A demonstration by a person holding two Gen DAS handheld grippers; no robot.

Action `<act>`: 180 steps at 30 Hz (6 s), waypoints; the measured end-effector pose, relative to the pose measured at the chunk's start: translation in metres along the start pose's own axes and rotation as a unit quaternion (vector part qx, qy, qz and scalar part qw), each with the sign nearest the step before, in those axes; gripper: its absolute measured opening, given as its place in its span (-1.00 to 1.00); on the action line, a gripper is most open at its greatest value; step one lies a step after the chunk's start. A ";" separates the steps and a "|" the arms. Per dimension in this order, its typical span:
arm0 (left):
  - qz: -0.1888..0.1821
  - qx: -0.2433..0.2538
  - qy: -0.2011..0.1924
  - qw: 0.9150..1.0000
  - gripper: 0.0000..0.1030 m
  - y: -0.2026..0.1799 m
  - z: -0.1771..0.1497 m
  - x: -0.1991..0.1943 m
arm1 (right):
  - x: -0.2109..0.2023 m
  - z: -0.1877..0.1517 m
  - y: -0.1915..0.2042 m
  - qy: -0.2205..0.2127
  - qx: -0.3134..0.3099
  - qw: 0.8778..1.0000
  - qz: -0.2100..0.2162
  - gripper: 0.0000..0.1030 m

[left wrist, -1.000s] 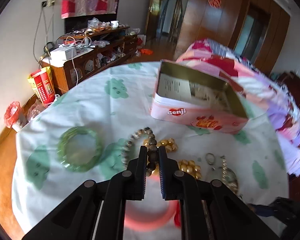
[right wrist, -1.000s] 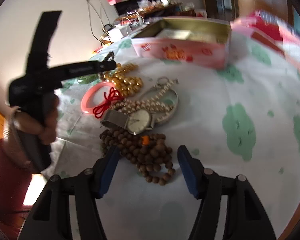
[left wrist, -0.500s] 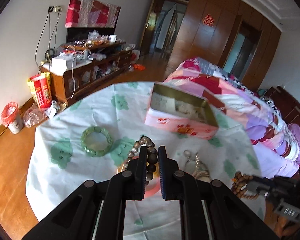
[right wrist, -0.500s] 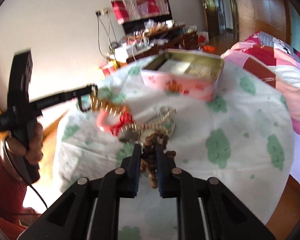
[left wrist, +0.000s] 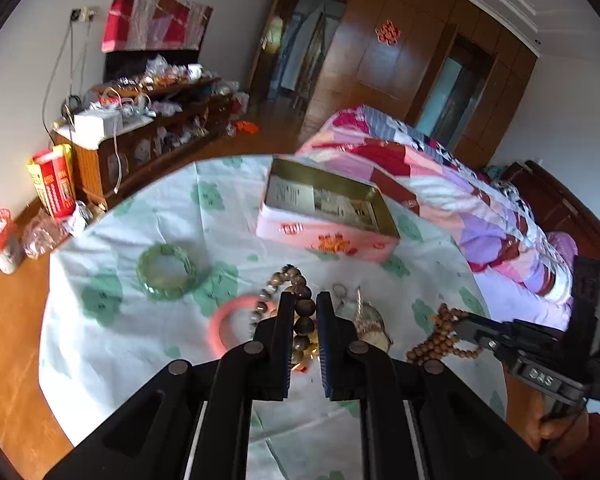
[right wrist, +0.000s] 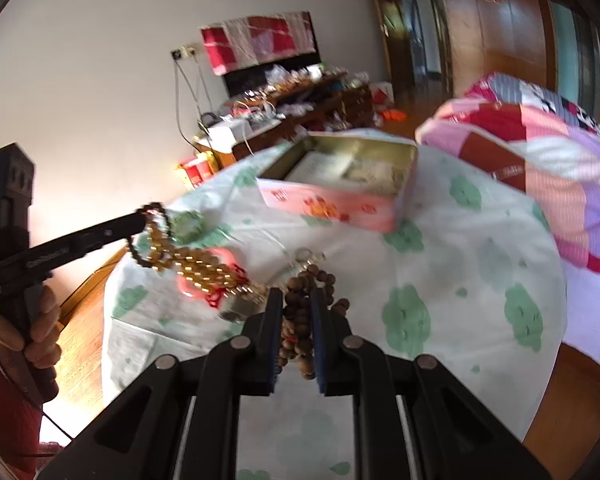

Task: Organize jewelry

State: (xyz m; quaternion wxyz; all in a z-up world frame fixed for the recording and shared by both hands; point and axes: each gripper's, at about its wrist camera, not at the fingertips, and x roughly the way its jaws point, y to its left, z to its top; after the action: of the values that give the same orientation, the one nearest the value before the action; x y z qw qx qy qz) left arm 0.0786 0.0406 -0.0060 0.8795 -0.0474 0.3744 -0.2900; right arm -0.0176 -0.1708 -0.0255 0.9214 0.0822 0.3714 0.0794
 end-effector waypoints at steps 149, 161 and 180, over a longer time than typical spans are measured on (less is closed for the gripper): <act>0.035 0.037 -0.112 0.992 -0.88 -0.007 0.076 0.028 | -0.008 0.115 -0.013 -0.095 -0.012 0.992 0.086 -0.74; 0.002 0.054 -0.082 0.995 -0.88 -0.027 0.123 0.142 | 0.092 0.165 -0.082 -0.073 0.075 0.990 0.091 -0.74; 0.074 0.035 -0.012 0.997 0.16 -0.027 0.136 0.192 | 0.114 0.164 -0.120 -0.060 0.065 0.995 0.044 0.58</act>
State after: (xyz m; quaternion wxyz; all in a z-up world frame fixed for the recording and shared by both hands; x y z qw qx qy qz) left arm 0.2646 -0.1050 -0.0221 0.9039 0.0079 0.3562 -0.2367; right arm 0.1877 -0.2796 -0.0107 0.9303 0.1625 0.3162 0.0907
